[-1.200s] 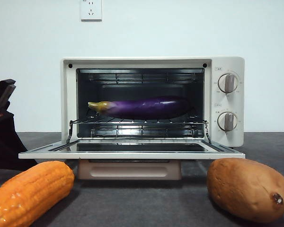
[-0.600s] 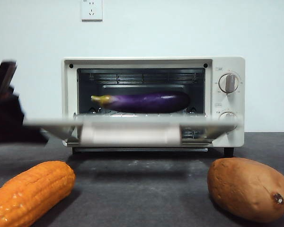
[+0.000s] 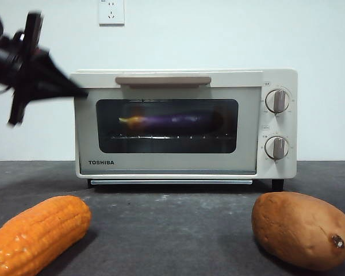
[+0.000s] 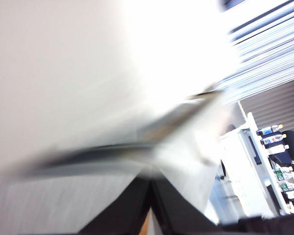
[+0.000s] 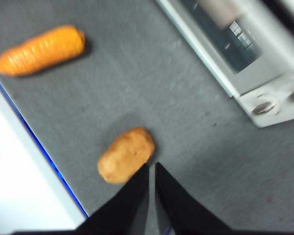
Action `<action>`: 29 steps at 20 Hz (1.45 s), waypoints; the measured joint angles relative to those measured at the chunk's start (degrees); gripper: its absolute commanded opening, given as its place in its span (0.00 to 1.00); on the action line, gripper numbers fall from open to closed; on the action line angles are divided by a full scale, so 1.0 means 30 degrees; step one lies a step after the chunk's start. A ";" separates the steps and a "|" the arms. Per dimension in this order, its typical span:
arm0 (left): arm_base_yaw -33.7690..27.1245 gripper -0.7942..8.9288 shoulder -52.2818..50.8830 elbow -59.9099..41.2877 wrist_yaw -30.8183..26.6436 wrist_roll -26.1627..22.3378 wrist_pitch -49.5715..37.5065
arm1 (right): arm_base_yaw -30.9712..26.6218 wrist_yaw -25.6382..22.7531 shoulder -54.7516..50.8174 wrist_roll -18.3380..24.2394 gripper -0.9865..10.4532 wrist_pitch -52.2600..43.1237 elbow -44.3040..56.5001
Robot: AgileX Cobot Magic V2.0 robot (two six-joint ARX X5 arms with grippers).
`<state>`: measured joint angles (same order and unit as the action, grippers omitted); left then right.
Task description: Take the eggplant from the table,put the eggplant in the oven
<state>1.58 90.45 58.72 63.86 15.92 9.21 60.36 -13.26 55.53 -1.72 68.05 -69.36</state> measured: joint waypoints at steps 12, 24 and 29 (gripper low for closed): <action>0.1894 0.09 -0.7140 0.1523 -1.1409 -0.3687 0.7446 | -0.3621 -0.3774 -0.0175 0.0000 0.09 -0.5705 0.6776; 0.3067 0.09 -1.8090 -0.9974 -1.7595 -0.3220 0.2135 | -1.2262 0.4124 -0.4823 -0.1224 0.09 -1.9744 1.4812; 0.3067 0.09 -1.9912 -1.1672 -1.7872 -0.0831 0.1749 | -1.2262 0.3854 -0.5289 -0.1450 0.09 -2.0458 1.6145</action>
<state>10.79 30.72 23.70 10.24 13.43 14.46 23.57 -1.69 39.66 -6.07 6.68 -20.93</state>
